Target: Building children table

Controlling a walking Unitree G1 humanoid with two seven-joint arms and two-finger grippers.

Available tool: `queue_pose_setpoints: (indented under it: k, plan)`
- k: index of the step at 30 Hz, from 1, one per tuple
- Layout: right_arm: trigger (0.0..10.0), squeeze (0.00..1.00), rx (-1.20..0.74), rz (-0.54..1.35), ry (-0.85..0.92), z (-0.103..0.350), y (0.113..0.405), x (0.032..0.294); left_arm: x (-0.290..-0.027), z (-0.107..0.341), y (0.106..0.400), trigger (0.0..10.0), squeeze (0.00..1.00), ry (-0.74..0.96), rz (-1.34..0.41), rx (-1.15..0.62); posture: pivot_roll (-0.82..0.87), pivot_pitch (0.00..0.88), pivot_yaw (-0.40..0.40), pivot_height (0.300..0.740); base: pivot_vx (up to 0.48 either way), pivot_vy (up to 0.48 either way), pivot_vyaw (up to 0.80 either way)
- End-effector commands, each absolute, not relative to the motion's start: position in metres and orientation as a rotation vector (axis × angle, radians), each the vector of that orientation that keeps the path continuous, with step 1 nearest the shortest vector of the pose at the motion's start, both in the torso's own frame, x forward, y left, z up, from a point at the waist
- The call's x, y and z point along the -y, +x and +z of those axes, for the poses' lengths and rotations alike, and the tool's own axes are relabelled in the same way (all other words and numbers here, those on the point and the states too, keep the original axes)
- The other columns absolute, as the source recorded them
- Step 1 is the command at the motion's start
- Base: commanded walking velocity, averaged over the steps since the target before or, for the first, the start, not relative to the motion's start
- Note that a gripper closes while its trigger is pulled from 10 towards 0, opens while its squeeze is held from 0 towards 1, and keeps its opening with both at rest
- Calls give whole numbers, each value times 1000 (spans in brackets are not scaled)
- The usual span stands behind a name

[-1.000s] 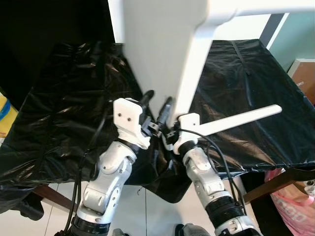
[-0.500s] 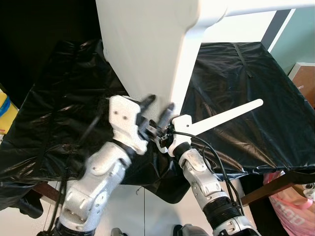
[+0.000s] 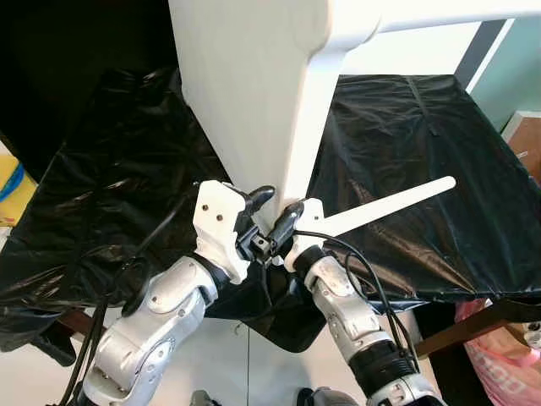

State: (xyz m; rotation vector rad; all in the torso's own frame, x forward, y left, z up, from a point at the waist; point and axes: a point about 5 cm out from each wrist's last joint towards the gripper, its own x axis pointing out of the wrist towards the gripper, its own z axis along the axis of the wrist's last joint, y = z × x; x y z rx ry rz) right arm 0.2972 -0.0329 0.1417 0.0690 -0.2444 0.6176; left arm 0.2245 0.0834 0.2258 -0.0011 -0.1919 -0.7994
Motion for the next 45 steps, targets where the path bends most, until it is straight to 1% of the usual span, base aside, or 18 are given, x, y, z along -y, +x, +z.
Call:
queue_pose_setpoints:
  k: [1,6,11,15,16,17,22,25,29,34,36,39,41,43,44,45]
  plan:
    - [10000,0,279,670,69,148,291,29,-77,218,220,10000,0,28,-947,148,-29,125,-59,740,0,0,0]
    - [10000,0,283,702,44,149,281,42,-81,220,230,10000,0,51,-866,178,-42,126,-54,740,0,0,0]
    - [10000,0,250,739,29,147,272,55,-82,216,236,10000,0,100,-825,160,-64,122,-47,740,0,0,0]
    - [10000,0,193,778,13,145,258,78,-83,209,246,10000,0,149,-757,123,-91,119,-36,740,0,0,0]
    - [10000,0,193,778,13,145,258,78,-83,209,246,10000,0,149,-757,123,-91,119,-36,740,0,0,0]
    - [10000,0,180,796,9,146,253,85,-84,208,253,10000,0,164,-707,112,-103,118,-31,740,0,0,0]
    - [10000,0,187,799,-7,153,252,89,-85,208,265,10000,0,169,-644,108,-121,112,-25,740,0,0,0]
    - [10000,0,183,801,-3,155,251,89,-85,208,268,10000,0,168,-634,109,-122,112,-24,740,0,0,0]
    - [10000,0,179,796,10,162,246,95,-96,208,280,10000,0,175,-518,100,-124,106,-26,740,0,0,0]
    - [10000,0,139,817,23,162,240,102,-105,207,284,10000,0,179,-465,93,-123,105,-27,740,0,0,0]
    - [10000,0,65,873,36,161,230,114,-117,208,289,10000,0,197,-389,89,-125,103,-28,740,0,0,0]
    - [10000,0,-1,929,31,158,223,126,-127,208,292,10000,0,212,-338,84,-127,102,-25,740,0,0,0]
    - [10000,0,-1,929,31,158,223,126,-127,208,292,10000,0,212,-338,84,-127,102,-25,740,0,0,0]
    - [10000,0,-43,954,11,156,221,136,-133,209,294,10000,0,226,-306,78,-129,101,-23,740,0,0,0]
    - [10000,0,-43,954,11,156,221,136,-133,209,294,10000,0,226,-306,78,-129,101,-23,740,0,0,0]
    - [10000,0,-47,912,-21,155,228,144,-135,211,294,10000,0,220,-299,73,-133,101,-14,740,0,0,0]
